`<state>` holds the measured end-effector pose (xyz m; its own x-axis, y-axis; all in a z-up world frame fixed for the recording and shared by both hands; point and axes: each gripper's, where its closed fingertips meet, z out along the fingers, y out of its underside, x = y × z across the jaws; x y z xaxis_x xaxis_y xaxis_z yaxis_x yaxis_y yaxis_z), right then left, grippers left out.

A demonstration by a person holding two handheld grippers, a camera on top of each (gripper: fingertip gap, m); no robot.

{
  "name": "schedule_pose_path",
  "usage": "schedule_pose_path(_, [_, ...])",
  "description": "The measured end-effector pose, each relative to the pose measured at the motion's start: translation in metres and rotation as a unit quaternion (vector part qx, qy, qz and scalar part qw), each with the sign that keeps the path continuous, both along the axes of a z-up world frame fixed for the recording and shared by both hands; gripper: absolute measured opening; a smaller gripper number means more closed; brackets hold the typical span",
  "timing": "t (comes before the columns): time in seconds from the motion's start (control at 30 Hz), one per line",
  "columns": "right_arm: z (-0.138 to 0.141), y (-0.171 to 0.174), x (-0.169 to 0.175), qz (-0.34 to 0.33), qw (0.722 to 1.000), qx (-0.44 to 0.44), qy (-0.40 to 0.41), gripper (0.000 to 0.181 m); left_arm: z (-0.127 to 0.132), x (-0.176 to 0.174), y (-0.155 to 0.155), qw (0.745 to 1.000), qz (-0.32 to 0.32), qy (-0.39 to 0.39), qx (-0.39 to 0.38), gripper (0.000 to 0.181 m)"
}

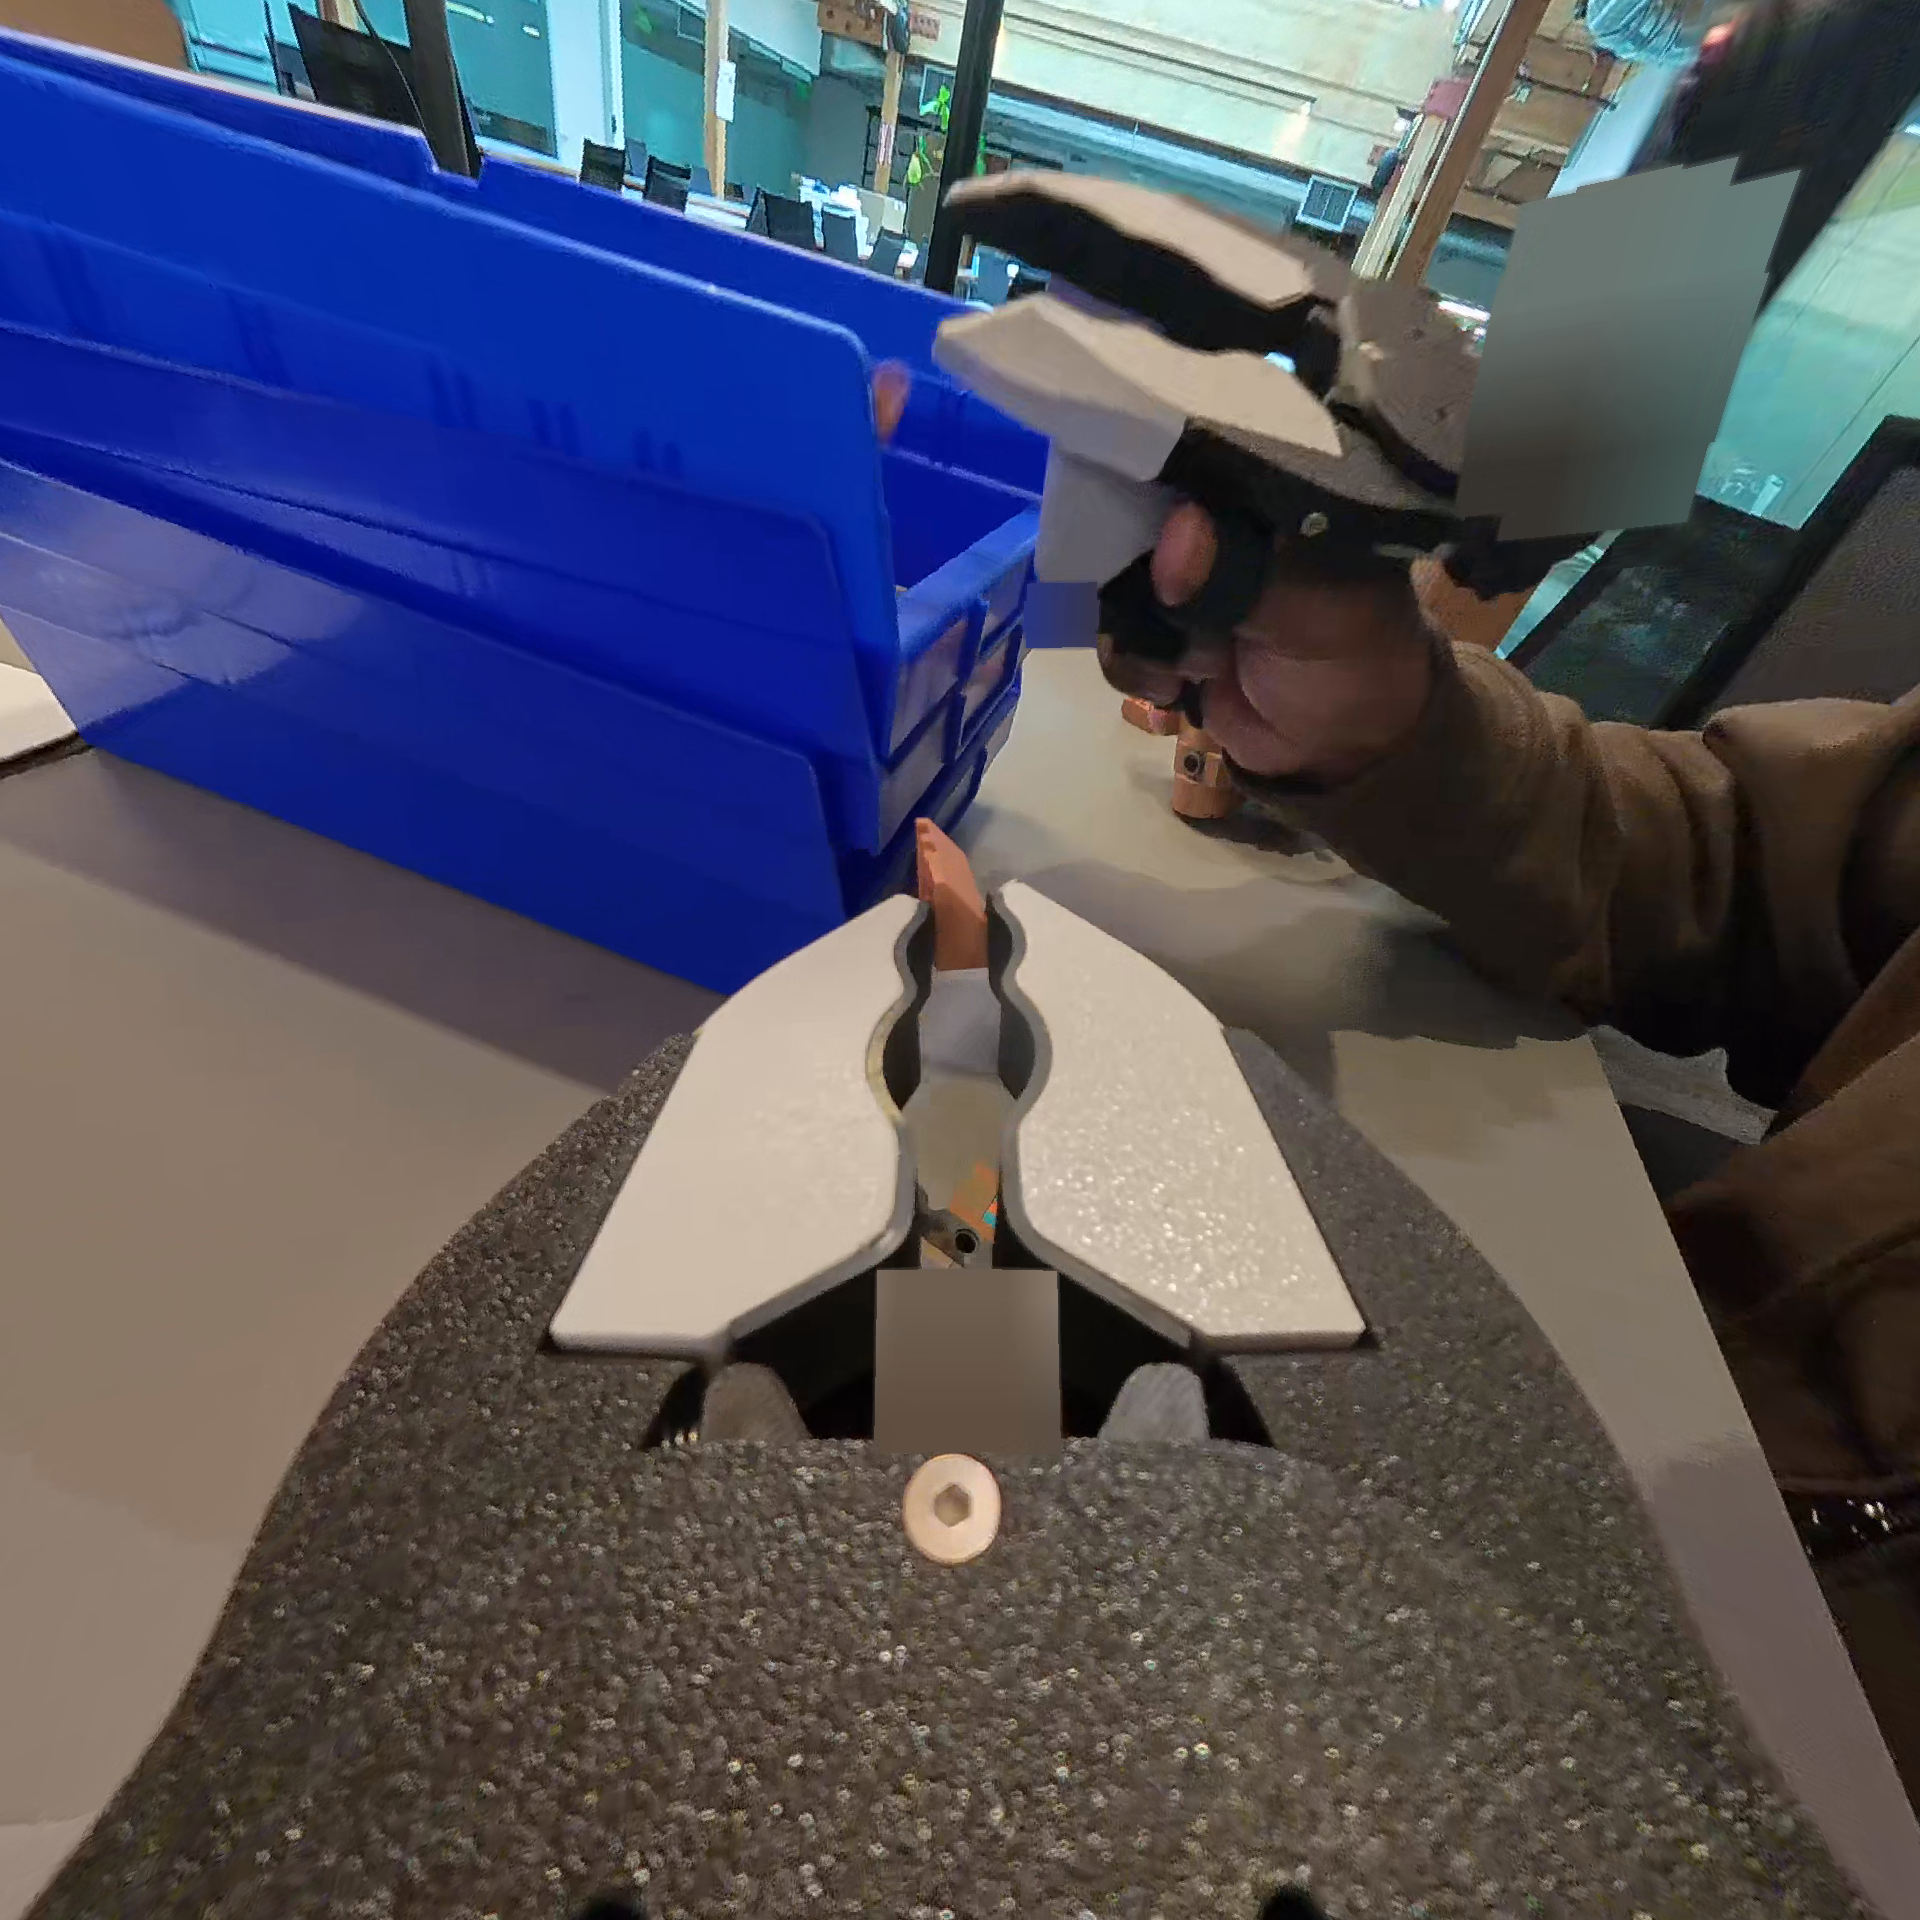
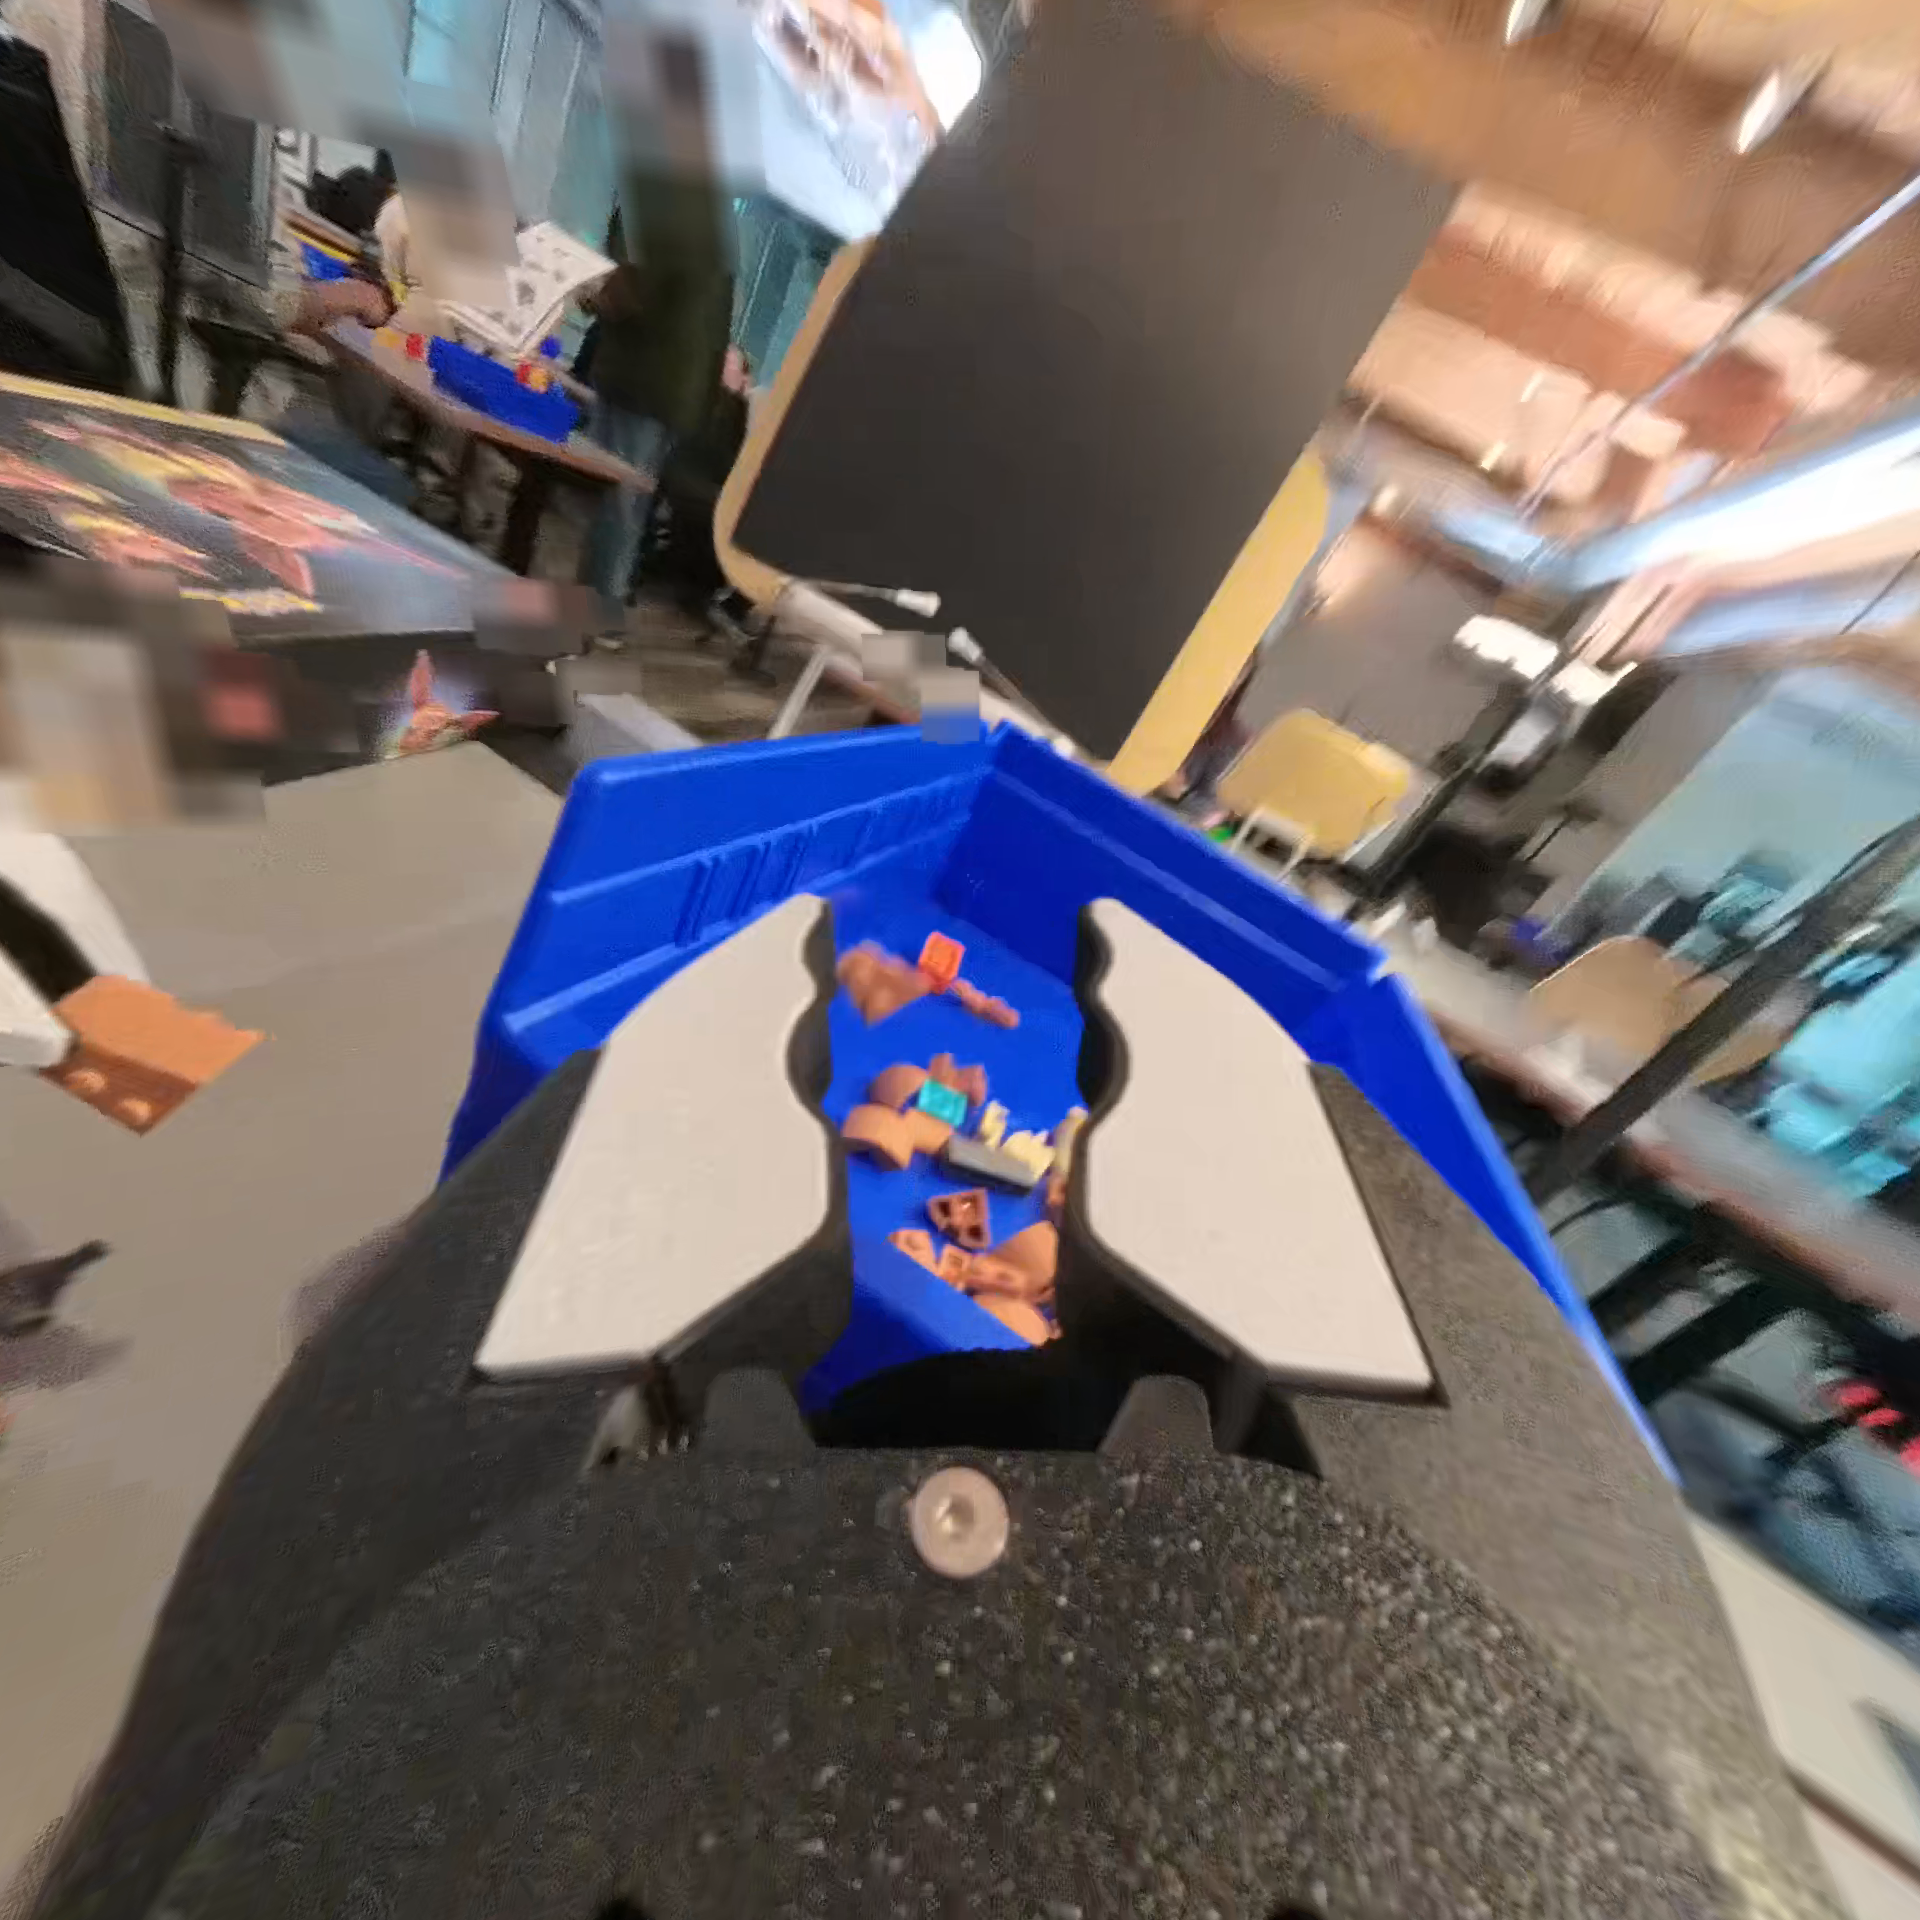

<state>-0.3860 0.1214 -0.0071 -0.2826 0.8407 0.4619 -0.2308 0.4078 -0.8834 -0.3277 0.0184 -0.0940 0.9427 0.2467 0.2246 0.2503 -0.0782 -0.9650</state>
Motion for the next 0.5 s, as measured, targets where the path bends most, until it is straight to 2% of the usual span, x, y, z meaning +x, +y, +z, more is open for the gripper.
schedule_pose_path(0.07, [-0.005, -0.003, 0.004, 0.029, 1.000, -0.006, -0.011, 0.047, 0.006, 0.001, -0.002, 1.000, -0.001, 0.002, 0.015, 0.009])
schedule_pose_path(0.13, [-0.009, -0.011, 0.018, 0.040, 0.998, 0.052, 0.026, 0.047, 0.011, 0.002, -0.003, 0.999, -0.007, -0.006, 0.034, 0.009])
schedule_pose_path(0.23, [-0.027, -0.048, 0.050, 0.120, 0.979, 0.147, 0.076, 0.040, 0.015, 0.009, -0.001, 0.997, -0.041, -0.036, 0.059, 0.010])
schedule_pose_path(0.33, [-0.048, -0.076, 0.065, 0.157, 0.959, 0.220, 0.087, 0.046, 0.015, 0.018, 0.004, 0.992, -0.077, -0.069, 0.079, 0.010])
schedule_pose_path(0.5, [-0.056, -0.089, 0.075, 0.189, 0.948, 0.241, 0.089, 0.043, 0.009, 0.027, 0.009, 0.988, -0.106, -0.087, 0.070, 0.010])
